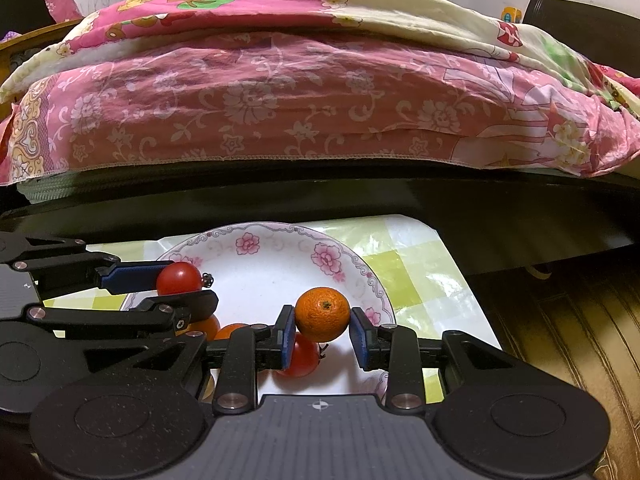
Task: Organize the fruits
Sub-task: 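Lower both tools into the plate and open them to release the fruits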
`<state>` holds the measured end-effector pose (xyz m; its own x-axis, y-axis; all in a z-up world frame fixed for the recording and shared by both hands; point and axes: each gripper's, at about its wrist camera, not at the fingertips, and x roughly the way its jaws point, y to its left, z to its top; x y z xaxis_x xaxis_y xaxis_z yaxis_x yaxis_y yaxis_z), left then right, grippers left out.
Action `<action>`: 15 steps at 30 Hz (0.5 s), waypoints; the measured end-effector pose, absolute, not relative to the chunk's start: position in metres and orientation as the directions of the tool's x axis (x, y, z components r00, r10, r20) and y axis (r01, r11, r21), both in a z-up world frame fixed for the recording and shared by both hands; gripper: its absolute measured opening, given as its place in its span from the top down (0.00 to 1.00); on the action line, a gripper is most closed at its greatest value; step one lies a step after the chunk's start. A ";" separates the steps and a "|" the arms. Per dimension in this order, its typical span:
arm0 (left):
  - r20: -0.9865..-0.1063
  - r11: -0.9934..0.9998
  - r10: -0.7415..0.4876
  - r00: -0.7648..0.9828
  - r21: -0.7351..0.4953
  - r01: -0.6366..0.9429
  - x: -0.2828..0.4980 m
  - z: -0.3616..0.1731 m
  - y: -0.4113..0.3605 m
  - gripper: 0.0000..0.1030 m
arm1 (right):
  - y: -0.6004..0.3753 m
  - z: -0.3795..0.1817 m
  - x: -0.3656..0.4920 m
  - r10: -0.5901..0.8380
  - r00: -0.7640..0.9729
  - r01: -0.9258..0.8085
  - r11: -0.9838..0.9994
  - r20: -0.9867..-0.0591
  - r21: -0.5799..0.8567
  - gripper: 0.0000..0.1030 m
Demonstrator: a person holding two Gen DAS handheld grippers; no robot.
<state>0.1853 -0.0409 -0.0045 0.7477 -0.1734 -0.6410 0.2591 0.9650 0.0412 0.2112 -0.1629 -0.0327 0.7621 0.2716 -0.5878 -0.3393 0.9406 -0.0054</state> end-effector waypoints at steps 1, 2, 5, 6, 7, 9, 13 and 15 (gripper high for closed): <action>-0.641 0.965 -0.173 0.748 0.042 0.259 0.185 -0.004 -0.041 0.64 | -0.163 -0.033 0.211 0.272 0.757 -0.340 0.940 -0.594 -0.003 0.72; -0.641 0.965 -0.173 0.748 0.041 0.259 0.185 -0.004 -0.041 0.64 | -0.163 -0.033 0.211 0.271 0.757 -0.340 0.940 -0.594 -0.004 0.72; -0.641 0.965 -0.172 0.748 0.042 0.258 0.186 -0.005 -0.041 0.64 | -0.163 -0.033 0.211 0.271 0.756 -0.337 0.941 -0.595 0.001 0.72; -0.641 0.965 -0.172 0.748 0.043 0.259 0.186 -0.005 -0.041 0.64 | -0.163 -0.033 0.211 0.272 0.756 -0.337 0.941 -0.595 0.002 0.72; -0.640 0.965 -0.172 0.749 0.044 0.259 0.186 -0.005 -0.041 0.64 | -0.163 -0.033 0.211 0.272 0.756 -0.337 0.941 -0.595 0.001 0.72; -0.640 0.965 -0.172 0.749 0.045 0.260 0.185 -0.005 -0.040 0.64 | -0.164 -0.033 0.212 0.271 0.757 -0.336 0.942 -0.595 0.003 0.71; -0.637 0.964 -0.170 0.752 0.050 0.260 0.183 -0.003 -0.039 0.63 | -0.164 -0.032 0.211 0.278 0.755 -0.337 0.942 -0.594 0.013 0.71; -0.634 0.964 -0.169 0.754 0.052 0.259 0.181 -0.001 -0.038 0.62 | -0.164 -0.031 0.211 0.282 0.755 -0.337 0.941 -0.593 0.019 0.71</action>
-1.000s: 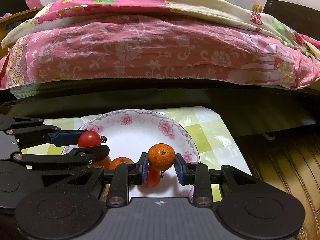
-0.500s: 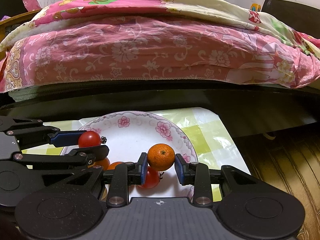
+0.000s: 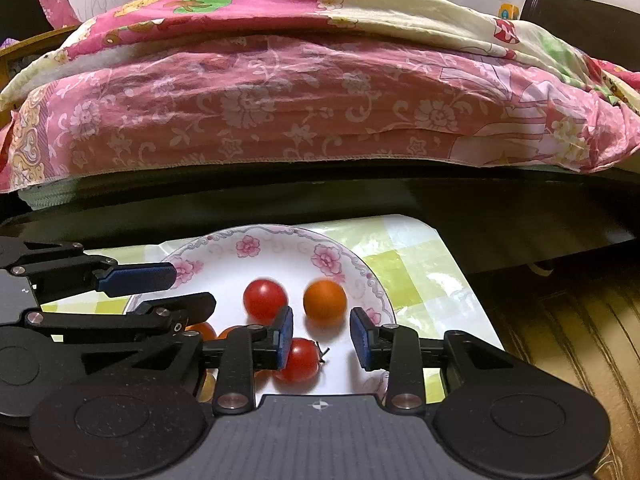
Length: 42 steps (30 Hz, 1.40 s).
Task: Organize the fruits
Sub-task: 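Lower both tools into the plate and open them to release the fruits, then withdraw both open tools from the plate toward the remaining fruits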
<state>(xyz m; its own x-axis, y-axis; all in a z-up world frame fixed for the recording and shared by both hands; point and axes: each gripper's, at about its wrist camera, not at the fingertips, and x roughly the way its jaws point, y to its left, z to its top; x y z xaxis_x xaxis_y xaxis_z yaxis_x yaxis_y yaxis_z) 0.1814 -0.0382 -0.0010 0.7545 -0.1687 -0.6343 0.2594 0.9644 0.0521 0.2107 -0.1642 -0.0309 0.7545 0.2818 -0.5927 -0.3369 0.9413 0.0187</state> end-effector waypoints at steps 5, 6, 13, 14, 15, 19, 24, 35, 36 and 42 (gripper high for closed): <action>-0.625 0.963 -0.167 0.763 0.062 0.261 0.176 0.004 -0.036 0.60 | -0.164 -0.027 0.208 0.293 0.757 -0.340 0.940 -0.584 0.031 0.71; -0.623 0.963 -0.166 0.764 0.065 0.262 0.175 0.005 -0.035 0.60 | -0.164 -0.026 0.207 0.295 0.758 -0.341 0.940 -0.582 0.033 0.71; -0.616 0.965 -0.156 0.772 0.071 0.252 0.165 0.013 -0.028 0.59 | -0.165 -0.022 0.201 0.297 0.762 -0.337 0.941 -0.576 0.039 0.71; -0.615 0.966 -0.155 0.773 0.071 0.250 0.163 0.015 -0.027 0.59 | -0.166 -0.021 0.200 0.297 0.762 -0.336 0.941 -0.575 0.041 0.71; -0.613 0.966 -0.153 0.775 0.072 0.248 0.162 0.016 -0.026 0.59 | -0.166 -0.020 0.199 0.298 0.762 -0.336 0.941 -0.575 0.042 0.71; -0.611 0.968 -0.152 0.777 0.068 0.243 0.154 0.021 -0.022 0.59 | -0.164 -0.018 0.193 0.304 0.760 -0.342 0.939 -0.574 0.045 0.71; -0.609 0.968 -0.150 0.779 0.068 0.240 0.145 0.026 -0.018 0.59 | -0.159 -0.013 0.183 0.315 0.760 -0.357 0.933 -0.569 0.040 0.71; -0.614 0.971 -0.130 0.779 0.081 0.226 0.116 0.036 0.000 0.59 | -0.148 -0.007 0.160 0.343 0.751 -0.390 0.920 -0.565 0.039 0.70; -0.616 0.971 -0.129 0.777 0.082 0.226 0.113 0.036 0.002 0.59 | -0.146 -0.006 0.157 0.347 0.748 -0.396 0.917 -0.565 0.039 0.70; -0.625 0.971 -0.121 0.771 0.088 0.223 0.093 0.039 0.013 0.59 | -0.136 -0.004 0.139 0.371 0.733 -0.430 0.902 -0.570 0.033 0.70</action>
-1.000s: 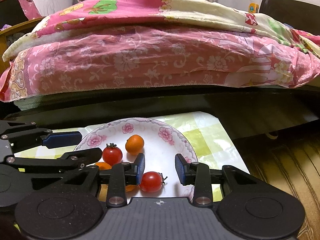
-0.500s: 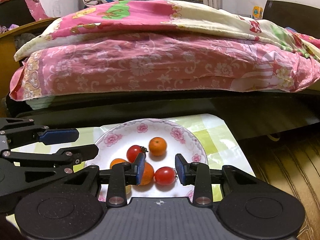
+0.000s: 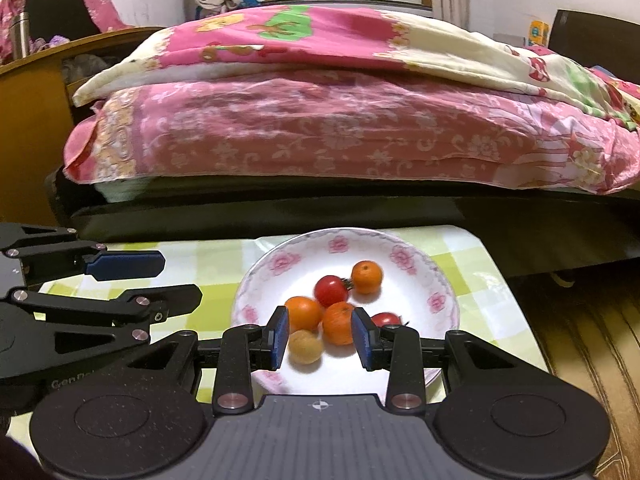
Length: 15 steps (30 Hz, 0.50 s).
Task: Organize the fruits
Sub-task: 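Withdraw both open tools from the plate toward the remaining fruits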
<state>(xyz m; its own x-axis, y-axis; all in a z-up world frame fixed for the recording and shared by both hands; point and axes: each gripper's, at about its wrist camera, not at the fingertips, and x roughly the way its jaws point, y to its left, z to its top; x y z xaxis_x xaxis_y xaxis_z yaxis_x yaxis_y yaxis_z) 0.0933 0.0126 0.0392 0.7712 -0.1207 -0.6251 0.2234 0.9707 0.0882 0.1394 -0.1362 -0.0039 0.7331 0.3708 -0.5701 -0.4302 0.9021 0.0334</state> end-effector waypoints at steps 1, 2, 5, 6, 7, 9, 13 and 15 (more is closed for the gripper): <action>-0.628 0.971 -0.120 0.769 0.087 0.223 0.090 0.040 0.014 0.59 | -0.135 -0.004 0.136 0.373 0.731 -0.434 0.900 -0.572 0.033 0.70; -0.631 0.971 -0.120 0.767 0.087 0.224 0.087 0.040 0.015 0.59 | -0.134 -0.004 0.134 0.376 0.727 -0.439 0.898 -0.574 0.032 0.70; -0.641 0.968 -0.121 0.758 0.093 0.233 0.077 0.042 0.016 0.59 | -0.130 -0.004 0.124 0.379 0.719 -0.456 0.890 -0.583 0.017 0.70; -0.644 0.966 -0.120 0.755 0.099 0.238 0.074 0.042 0.016 0.59 | -0.129 -0.003 0.121 0.380 0.718 -0.460 0.888 -0.583 0.012 0.70; -0.650 0.965 -0.119 0.751 0.103 0.242 0.070 0.043 0.017 0.59 | -0.128 -0.003 0.118 0.382 0.717 -0.465 0.885 -0.583 0.009 0.70; -0.662 0.962 -0.118 0.740 0.109 0.252 0.064 0.044 0.019 0.59 | -0.127 -0.002 0.113 0.386 0.714 -0.473 0.881 -0.584 0.004 0.70; -0.676 0.961 -0.113 0.728 0.112 0.253 0.050 0.044 0.026 0.59 | -0.127 -0.003 0.103 0.384 0.706 -0.484 0.875 -0.595 -0.011 0.69; -0.683 0.963 -0.114 0.721 0.103 0.249 0.043 0.041 0.032 0.59 | -0.128 -0.006 0.096 0.385 0.695 -0.495 0.869 -0.608 -0.015 0.69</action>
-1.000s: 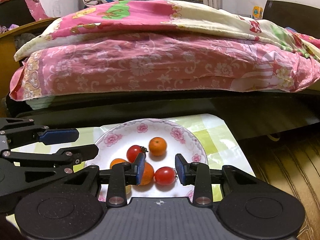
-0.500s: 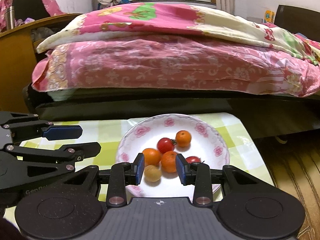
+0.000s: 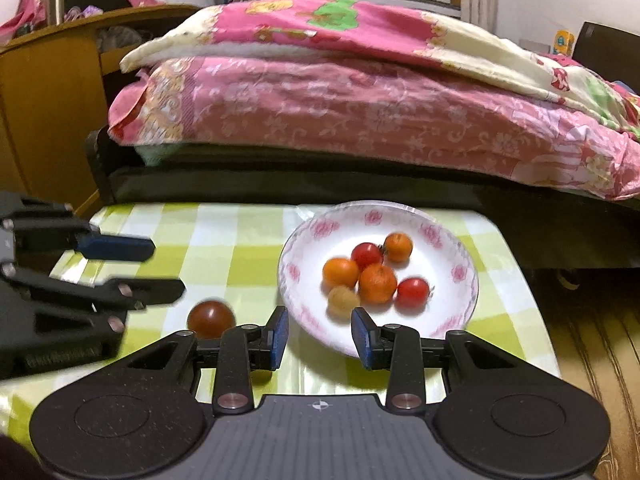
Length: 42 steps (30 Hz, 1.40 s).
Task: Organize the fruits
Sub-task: 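Withdraw both open tools from the plate toward the remaining fruits, then grasp a small brown fruit with the right tool while the left grasps the large dark tomato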
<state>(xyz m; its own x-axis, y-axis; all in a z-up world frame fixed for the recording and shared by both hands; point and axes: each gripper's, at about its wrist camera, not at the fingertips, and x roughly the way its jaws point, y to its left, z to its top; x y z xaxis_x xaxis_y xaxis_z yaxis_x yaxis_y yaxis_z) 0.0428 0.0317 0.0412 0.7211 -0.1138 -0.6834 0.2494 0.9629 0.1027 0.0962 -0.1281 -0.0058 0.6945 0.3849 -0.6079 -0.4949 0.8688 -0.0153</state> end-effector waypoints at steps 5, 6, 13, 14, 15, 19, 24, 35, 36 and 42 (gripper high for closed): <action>-0.715 0.970 -0.113 0.690 0.069 0.231 0.036 0.024 0.047 0.59 | -0.124 -0.021 0.085 0.402 0.652 -0.544 0.839 -0.643 -0.027 0.68; -0.722 0.970 -0.114 0.683 0.067 0.233 0.036 0.021 0.048 0.59 | -0.122 -0.025 0.085 0.409 0.641 -0.556 0.831 -0.649 -0.027 0.64; -0.740 0.964 -0.147 0.656 0.040 0.262 0.047 0.008 0.049 0.59 | -0.100 -0.044 0.089 0.432 0.605 -0.619 0.783 -0.669 -0.054 0.64; -0.741 0.963 -0.153 0.654 0.036 0.266 0.048 0.007 0.049 0.59 | -0.098 -0.046 0.092 0.431 0.604 -0.621 0.781 -0.671 -0.058 0.64; -0.742 0.962 -0.157 0.652 0.034 0.270 0.049 0.007 0.049 0.59 | -0.097 -0.047 0.094 0.430 0.603 -0.623 0.780 -0.672 -0.058 0.64; -0.747 0.959 -0.166 0.644 0.028 0.281 0.053 0.003 0.049 0.59 | -0.092 -0.054 0.105 0.439 0.591 -0.632 0.773 -0.677 -0.050 0.64; -0.751 0.959 -0.173 0.637 0.019 0.283 0.061 -0.003 0.050 0.59 | -0.086 -0.063 0.114 0.439 0.575 -0.637 0.770 -0.691 -0.040 0.70; -0.739 0.945 -0.205 0.641 0.020 0.325 0.088 -0.008 0.026 0.54 | -0.109 -0.058 0.110 0.421 0.559 -0.594 0.804 -0.714 0.009 0.80; -0.739 0.946 -0.201 0.643 0.023 0.322 0.090 -0.009 0.025 0.53 | -0.111 -0.057 0.109 0.422 0.559 -0.592 0.806 -0.714 0.012 0.80; -0.751 0.951 -0.184 0.634 0.026 0.307 0.103 -0.019 0.026 0.49 | -0.123 -0.045 0.104 0.430 0.554 -0.572 0.819 -0.713 0.050 0.80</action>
<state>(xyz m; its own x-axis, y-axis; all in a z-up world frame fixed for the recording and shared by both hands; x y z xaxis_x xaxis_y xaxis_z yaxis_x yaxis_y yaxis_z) 0.1034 0.0261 -0.0186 0.6337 -0.1844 -0.7513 0.3073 0.9513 0.0256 0.1038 -0.1233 -0.0450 0.5537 0.4301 -0.7131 -0.5719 0.8188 0.0497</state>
